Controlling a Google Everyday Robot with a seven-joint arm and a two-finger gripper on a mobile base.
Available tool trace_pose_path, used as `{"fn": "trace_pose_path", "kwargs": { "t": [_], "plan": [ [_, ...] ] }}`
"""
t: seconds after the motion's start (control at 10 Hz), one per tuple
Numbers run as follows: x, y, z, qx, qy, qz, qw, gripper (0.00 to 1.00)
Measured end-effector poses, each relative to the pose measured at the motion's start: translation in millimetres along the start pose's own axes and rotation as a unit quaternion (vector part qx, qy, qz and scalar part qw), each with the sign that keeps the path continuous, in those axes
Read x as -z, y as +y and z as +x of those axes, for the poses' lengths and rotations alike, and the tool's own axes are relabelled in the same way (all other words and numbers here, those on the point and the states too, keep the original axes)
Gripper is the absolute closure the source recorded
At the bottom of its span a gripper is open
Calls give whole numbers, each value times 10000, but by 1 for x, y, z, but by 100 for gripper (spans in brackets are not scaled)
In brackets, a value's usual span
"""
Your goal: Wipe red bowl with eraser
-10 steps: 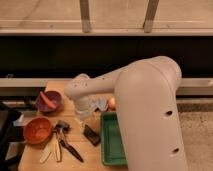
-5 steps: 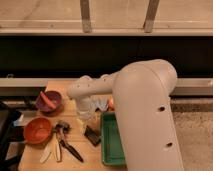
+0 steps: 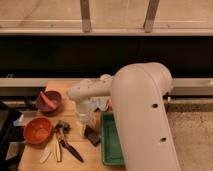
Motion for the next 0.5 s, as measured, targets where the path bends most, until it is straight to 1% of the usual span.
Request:
{"fn": "trace_pose_path", "kwargs": {
  "t": [0.1, 0.3, 0.4, 0.5],
  "plan": [
    [-4, 3, -1, 18, 39, 0, 10000, 43],
    [-10, 6, -2, -8, 134, 193, 9997, 63],
    [-10, 9, -3, 7, 153, 273, 9995, 71],
    [-9, 9, -3, -12, 121, 356, 9993, 82]
  ]
}}
